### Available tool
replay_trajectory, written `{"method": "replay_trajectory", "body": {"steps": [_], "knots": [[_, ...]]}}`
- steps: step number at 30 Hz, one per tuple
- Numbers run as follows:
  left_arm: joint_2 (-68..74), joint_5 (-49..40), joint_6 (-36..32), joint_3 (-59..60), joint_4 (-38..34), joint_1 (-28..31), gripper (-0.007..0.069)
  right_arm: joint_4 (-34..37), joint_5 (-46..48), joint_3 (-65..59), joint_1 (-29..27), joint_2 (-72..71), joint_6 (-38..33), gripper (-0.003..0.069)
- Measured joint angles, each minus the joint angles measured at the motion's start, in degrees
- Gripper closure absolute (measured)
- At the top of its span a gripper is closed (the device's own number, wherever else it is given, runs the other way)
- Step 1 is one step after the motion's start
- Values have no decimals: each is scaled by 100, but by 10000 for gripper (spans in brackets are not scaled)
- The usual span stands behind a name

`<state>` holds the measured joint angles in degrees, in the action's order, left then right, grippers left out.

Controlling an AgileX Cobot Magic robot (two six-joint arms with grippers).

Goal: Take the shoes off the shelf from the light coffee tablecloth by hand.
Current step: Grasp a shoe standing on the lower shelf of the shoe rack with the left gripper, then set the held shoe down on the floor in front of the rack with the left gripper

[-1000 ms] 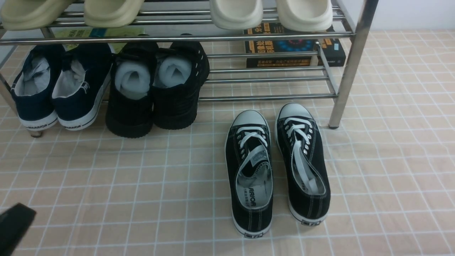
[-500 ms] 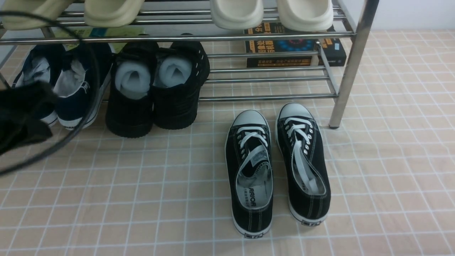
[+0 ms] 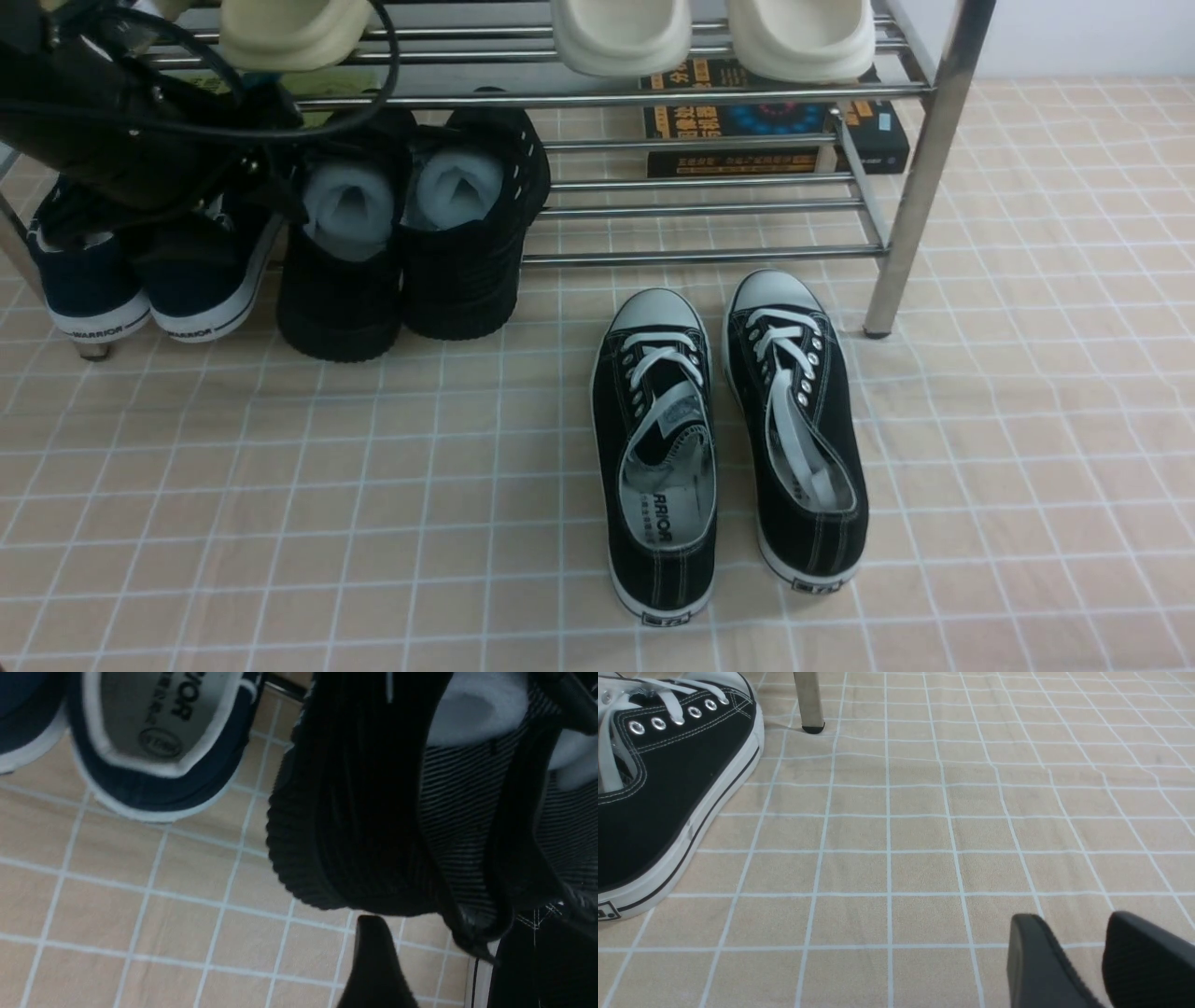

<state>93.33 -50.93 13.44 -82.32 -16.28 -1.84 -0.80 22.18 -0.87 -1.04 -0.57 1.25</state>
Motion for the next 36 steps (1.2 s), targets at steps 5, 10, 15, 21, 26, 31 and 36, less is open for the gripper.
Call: {"method": "replay_trajectory", "body": {"steps": [5, 10, 15, 21, 26, 31, 36], "knots": [[340, 477, -100, -30, -72, 0, 140, 0, 0, 0, 0, 0, 0, 421], [709, 1020, -111, -30, -102, 0, 158, 0, 0, 0, 0, 0, 0, 420], [956, 1258, -223, -30, -115, 0, 294, -10, 0, 0, 0, 0, 0, 420], [1015, 1274, -268, -36, -182, 0, 583, -5, 0, 0, 0, 0, 0, 420], [593, 727, -251, -25, -98, 7, 613, -5, 0, 0, 0, 0, 0, 420], [-441, 57, 223, -18, 375, 7, 613, -5, 0, 0, 0, 0, 0, 420], [-1584, -707, 482, 30, 680, 12, 613, -5, 0, 0, 0, 0, 0, 420]]}}
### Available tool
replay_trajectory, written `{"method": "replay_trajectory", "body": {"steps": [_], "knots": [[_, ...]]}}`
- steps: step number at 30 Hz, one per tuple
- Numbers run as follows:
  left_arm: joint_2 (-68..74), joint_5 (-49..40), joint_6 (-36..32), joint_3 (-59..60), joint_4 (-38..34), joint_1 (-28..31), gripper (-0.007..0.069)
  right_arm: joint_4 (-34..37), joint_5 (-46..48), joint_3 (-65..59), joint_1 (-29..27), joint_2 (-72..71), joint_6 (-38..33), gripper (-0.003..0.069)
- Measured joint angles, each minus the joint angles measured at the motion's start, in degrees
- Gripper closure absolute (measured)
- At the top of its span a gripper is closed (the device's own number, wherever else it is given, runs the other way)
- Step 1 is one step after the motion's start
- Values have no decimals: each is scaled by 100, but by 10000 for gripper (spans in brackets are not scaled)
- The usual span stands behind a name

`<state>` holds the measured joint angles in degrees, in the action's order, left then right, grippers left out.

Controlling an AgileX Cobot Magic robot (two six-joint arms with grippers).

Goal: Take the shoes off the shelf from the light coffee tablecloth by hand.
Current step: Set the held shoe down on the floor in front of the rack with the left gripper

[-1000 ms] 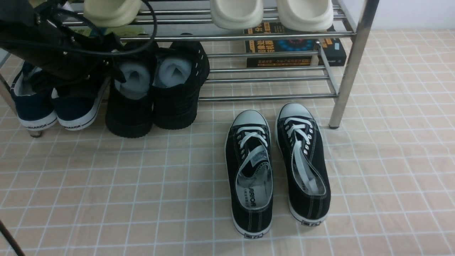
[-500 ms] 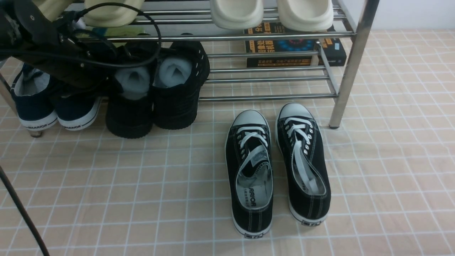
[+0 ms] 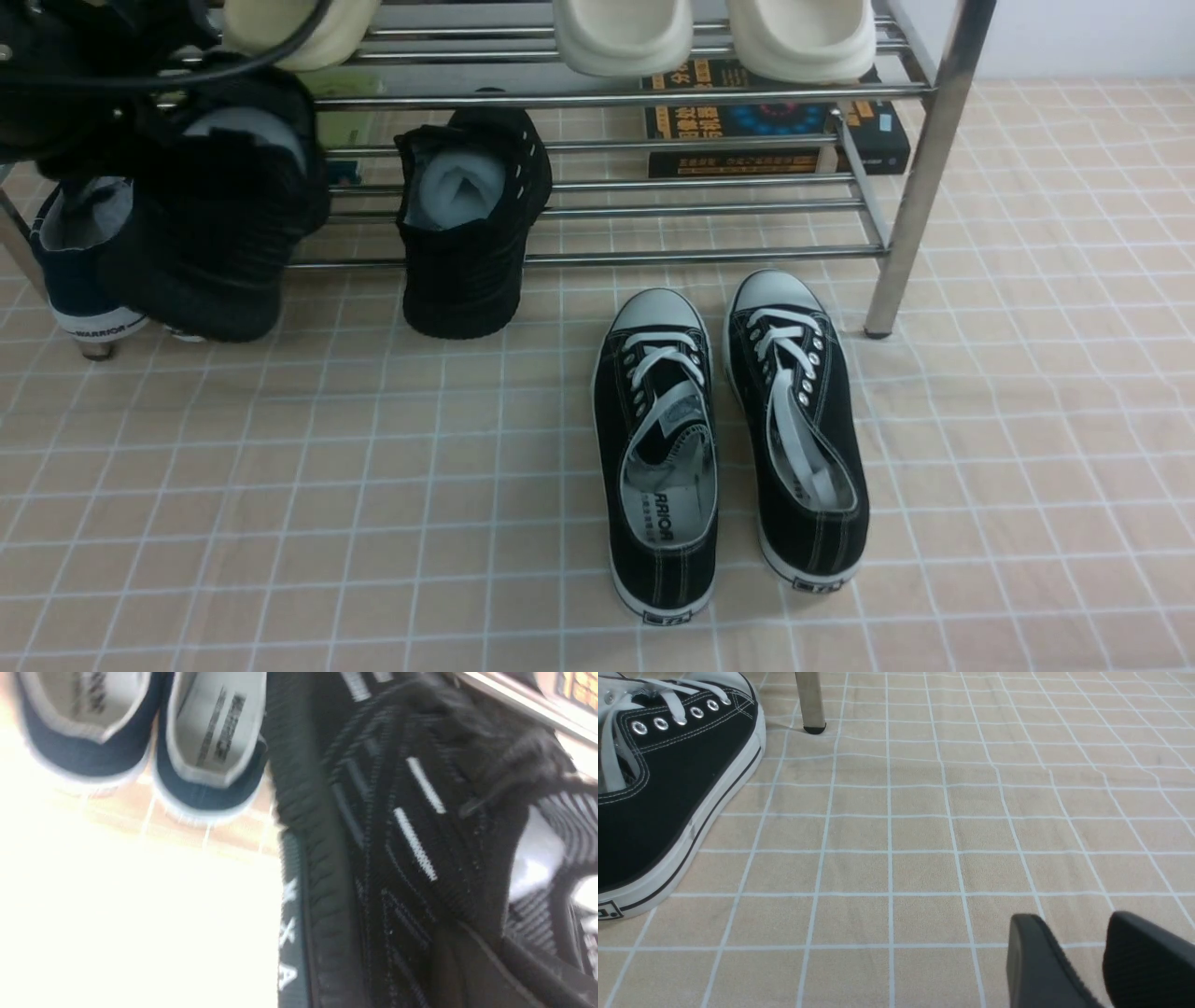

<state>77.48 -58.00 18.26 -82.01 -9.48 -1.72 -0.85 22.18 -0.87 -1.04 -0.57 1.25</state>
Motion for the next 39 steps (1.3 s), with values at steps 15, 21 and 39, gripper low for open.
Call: {"method": "replay_trajectory", "body": {"steps": [15, 21, 39], "knots": [[-1995, 582, -409, 3199, -445, 0, 610, 0, 0, 0, 0, 0, 0, 420], [-2001, 1563, -1040, 4073, -1029, 0, 608, 0, 0, 0, 0, 0, 0, 420], [-870, 3114, -1894, 4351, -1392, 0, 585, 0, 0, 0, 0, 0, 0, 420]]}}
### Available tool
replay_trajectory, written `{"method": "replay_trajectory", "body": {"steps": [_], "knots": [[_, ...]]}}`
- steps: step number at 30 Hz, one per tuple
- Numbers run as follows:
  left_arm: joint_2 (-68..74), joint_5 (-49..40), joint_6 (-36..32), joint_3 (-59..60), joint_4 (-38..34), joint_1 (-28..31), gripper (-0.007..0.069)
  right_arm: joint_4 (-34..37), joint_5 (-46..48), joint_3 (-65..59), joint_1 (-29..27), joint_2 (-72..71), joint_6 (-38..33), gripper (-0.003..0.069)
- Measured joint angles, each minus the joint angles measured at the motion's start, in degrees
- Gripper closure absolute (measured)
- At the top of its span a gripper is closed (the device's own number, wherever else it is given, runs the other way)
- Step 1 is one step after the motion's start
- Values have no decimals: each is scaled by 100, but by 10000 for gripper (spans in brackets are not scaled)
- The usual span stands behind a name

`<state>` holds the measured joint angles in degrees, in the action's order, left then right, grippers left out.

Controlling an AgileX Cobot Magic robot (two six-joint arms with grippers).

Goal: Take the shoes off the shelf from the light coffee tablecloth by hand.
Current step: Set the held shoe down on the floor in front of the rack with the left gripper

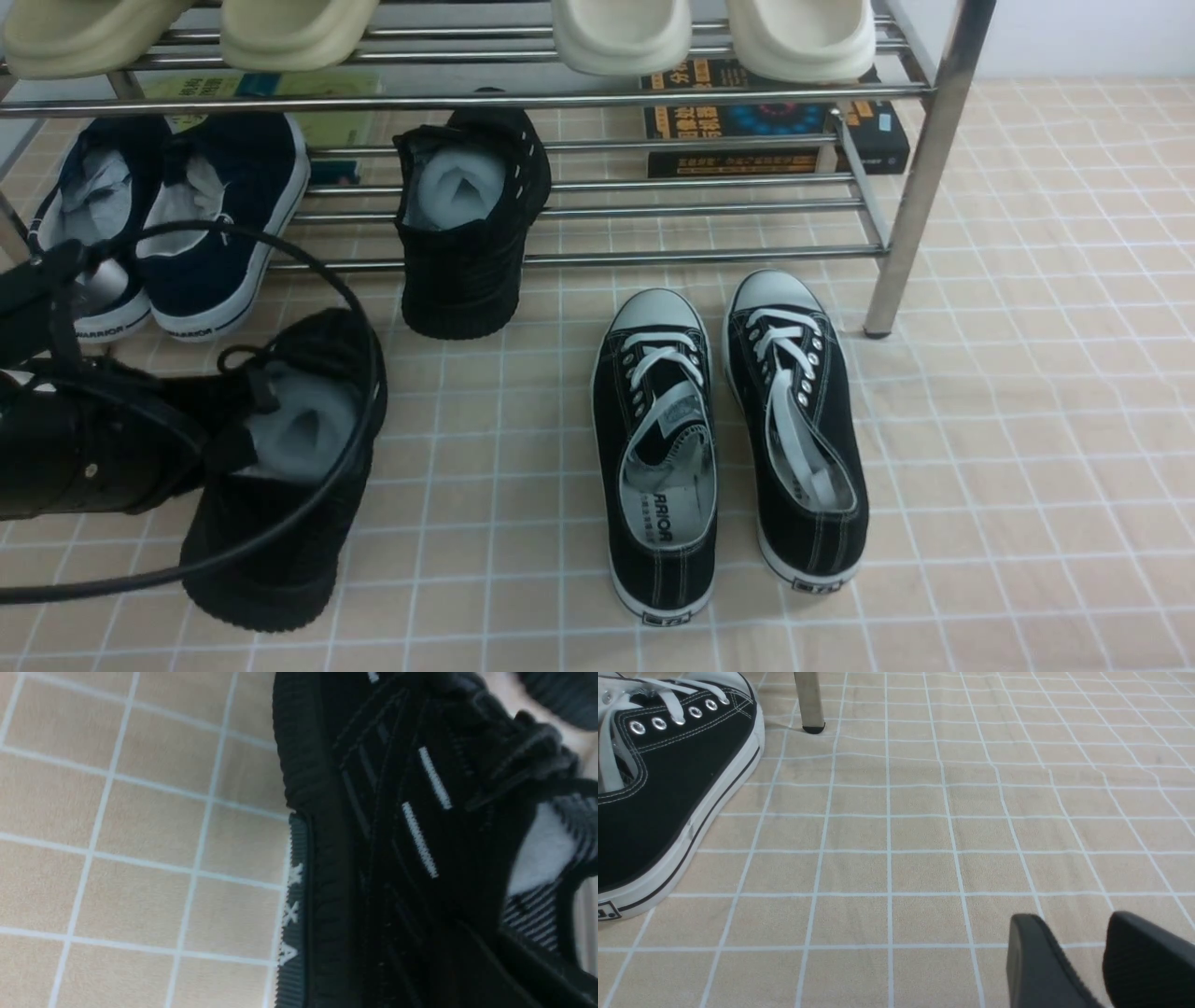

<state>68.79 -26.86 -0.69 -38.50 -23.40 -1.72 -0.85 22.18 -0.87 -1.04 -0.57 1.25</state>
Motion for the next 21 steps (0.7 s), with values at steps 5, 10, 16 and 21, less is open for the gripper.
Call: {"method": "replay_trajectory", "body": {"steps": [5, 10, 16, 21], "knots": [[189, 23, -5, -26, 233, 0, 503, 0, 0, 0, 0, 0, 0, 420], [168, -556, 69, -596, 621, 0, 360, 4, 0, 0, 0, 0, 0, 420], [230, -1645, 659, -1880, 709, 0, 284, 4, 0, 0, 0, 0, 0, 420], [737, -2708, 1120, -3028, 704, -6, 445, -1, 0, 0, 0, 0, 0, 420]]}}
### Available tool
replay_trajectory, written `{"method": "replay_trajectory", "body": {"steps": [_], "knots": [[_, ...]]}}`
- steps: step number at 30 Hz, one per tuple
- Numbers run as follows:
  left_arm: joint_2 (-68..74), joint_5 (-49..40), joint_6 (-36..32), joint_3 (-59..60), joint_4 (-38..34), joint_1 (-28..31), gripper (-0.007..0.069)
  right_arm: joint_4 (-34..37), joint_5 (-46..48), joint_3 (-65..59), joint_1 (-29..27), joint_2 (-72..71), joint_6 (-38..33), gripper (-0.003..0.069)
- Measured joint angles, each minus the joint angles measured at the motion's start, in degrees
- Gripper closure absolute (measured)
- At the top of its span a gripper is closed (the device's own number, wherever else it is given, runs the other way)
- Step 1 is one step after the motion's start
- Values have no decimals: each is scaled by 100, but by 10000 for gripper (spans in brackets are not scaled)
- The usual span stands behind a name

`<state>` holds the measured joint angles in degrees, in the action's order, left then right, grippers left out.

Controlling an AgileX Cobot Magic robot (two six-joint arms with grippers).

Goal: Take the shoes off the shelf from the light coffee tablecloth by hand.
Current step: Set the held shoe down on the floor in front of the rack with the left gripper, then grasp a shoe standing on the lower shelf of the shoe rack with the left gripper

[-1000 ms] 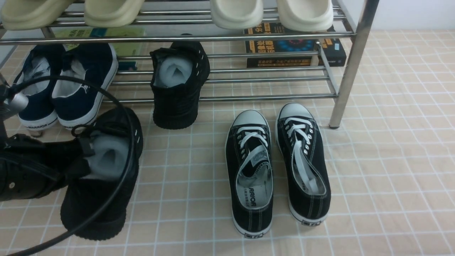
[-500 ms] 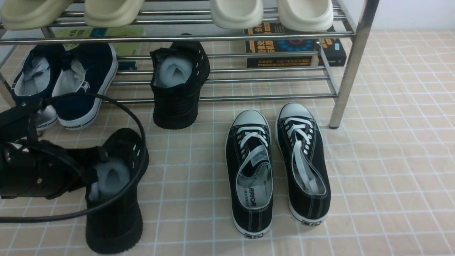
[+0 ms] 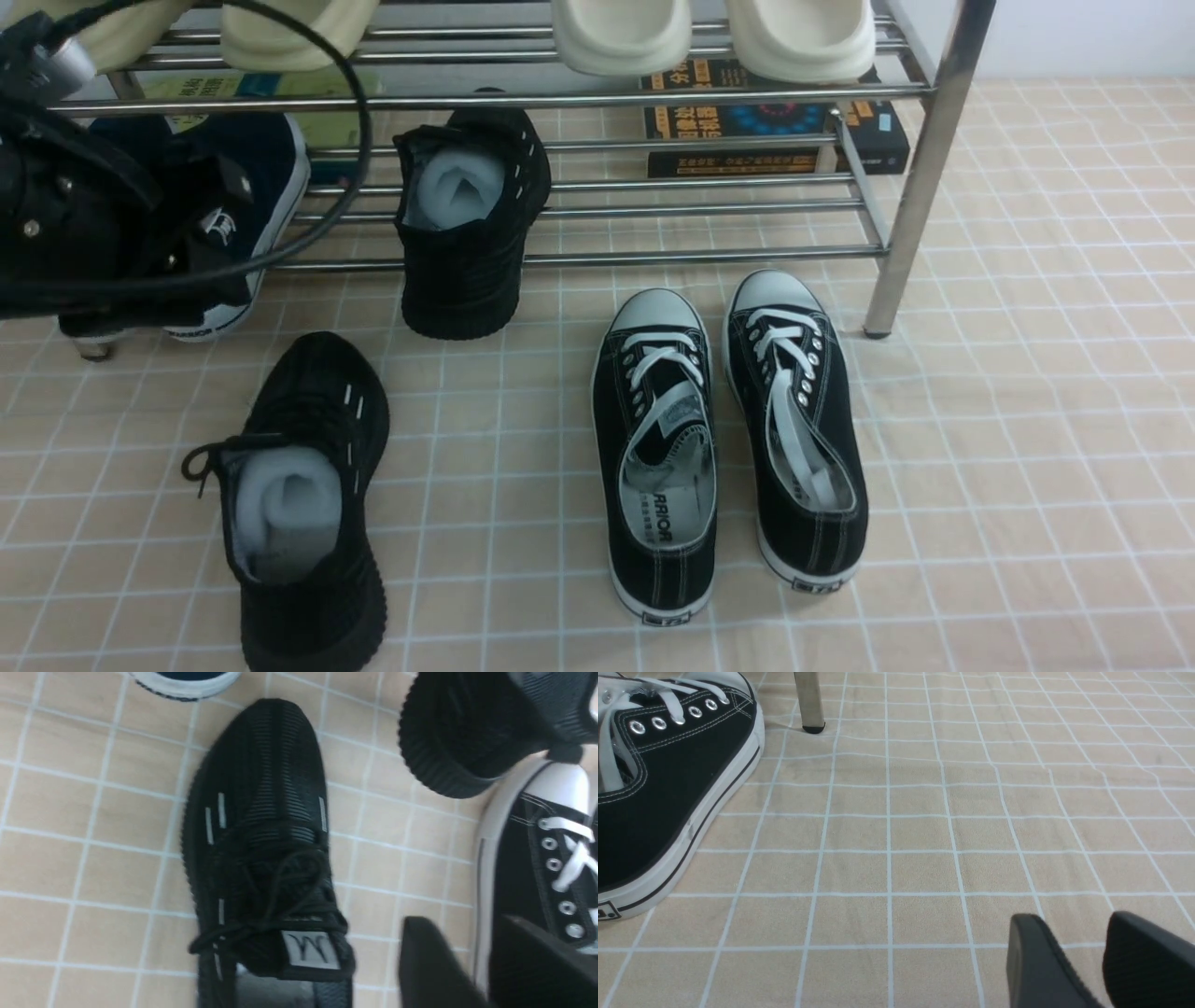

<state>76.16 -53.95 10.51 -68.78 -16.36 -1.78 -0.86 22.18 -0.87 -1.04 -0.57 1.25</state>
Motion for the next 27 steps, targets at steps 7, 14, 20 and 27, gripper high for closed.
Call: {"method": "replay_trajectory", "body": {"steps": [7, 14, 20, 27], "knots": [[831, -294, 189, -754, 288, -698, 586, 5, 0, 0, 0, 0, 0, 420], [1787, 180, 1318, -1440, 890, -1176, 460, 5, 0, 0, 0, 0, 0, 420], [2459, 567, 1500, -2004, 1051, -1176, 232, 5, 0, 0, 0, 0, 0, 420], [2962, 1488, 1495, -2058, 1051, -1176, 148, 5, 0, 0, 0, 0, 0, 420]]}}
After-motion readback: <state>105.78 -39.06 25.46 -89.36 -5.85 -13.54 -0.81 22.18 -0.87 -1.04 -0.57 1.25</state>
